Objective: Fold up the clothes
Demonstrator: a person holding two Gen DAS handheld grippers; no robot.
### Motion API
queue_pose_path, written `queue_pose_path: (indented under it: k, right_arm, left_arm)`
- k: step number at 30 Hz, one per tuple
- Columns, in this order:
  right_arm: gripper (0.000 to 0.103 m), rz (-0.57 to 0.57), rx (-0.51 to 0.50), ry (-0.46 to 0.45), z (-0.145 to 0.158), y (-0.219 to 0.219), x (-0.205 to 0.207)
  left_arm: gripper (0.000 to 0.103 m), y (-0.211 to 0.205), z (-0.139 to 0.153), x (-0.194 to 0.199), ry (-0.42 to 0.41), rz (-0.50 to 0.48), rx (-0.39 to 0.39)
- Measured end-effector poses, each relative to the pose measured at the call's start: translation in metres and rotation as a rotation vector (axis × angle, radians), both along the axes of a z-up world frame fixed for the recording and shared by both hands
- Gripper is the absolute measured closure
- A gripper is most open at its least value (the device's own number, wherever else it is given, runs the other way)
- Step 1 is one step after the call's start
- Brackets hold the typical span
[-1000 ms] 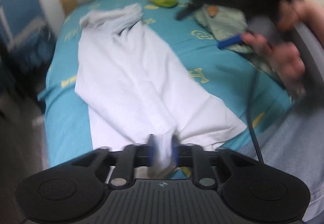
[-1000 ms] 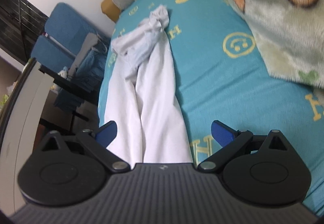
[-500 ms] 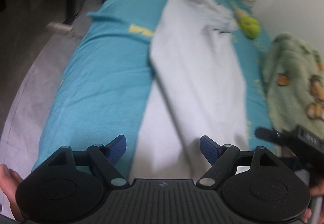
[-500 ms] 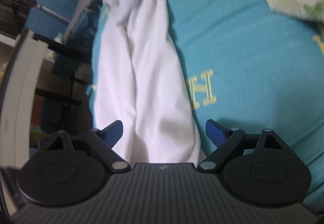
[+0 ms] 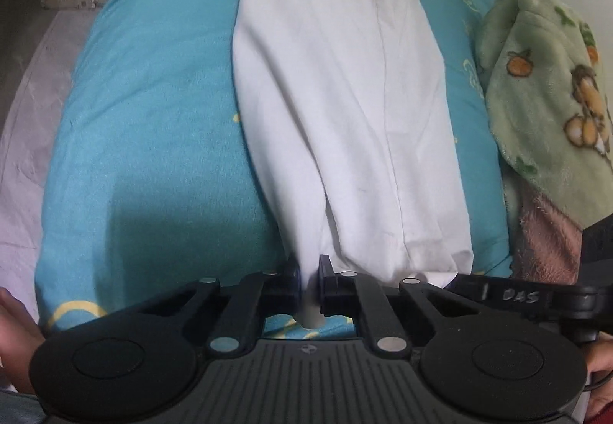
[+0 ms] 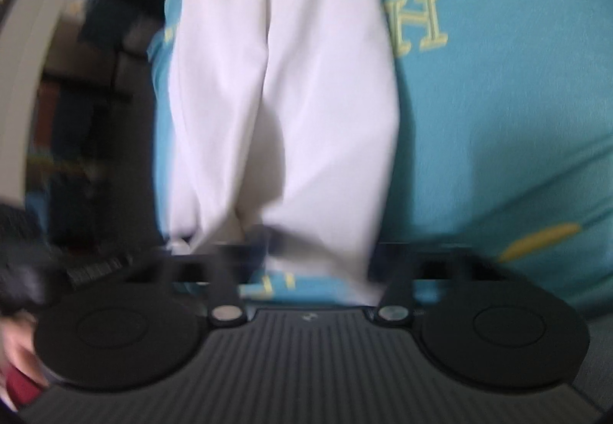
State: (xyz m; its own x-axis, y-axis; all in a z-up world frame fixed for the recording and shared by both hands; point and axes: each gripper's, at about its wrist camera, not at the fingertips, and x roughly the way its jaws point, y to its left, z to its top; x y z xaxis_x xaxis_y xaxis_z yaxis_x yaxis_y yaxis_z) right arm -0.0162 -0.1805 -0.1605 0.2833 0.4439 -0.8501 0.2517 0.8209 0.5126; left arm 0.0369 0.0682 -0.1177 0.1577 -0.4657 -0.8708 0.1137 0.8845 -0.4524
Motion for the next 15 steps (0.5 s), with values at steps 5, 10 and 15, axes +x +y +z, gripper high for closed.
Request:
queue_pose_path:
  k: [5,10,15]
  right_arm:
    - [0.093,-0.073,-0.043,-0.138,0.042,-0.011,-0.023]
    - [0.094,-0.176,0.015,-0.324,0.102,-0.038,-0.057]
    - [0.094,-0.220,0.040,-0.481,0.162,-0.054,-0.092]
  left_arm:
    - [0.098,0.021,0.046,-0.021,-0.176,0.096,-0.128]
    - [0.098,0.035,0.099,-0.044,-0.297,0.208,-0.322]
    - [0.098,0.029,0.160,-0.072,-0.414,0.222,-0.416]
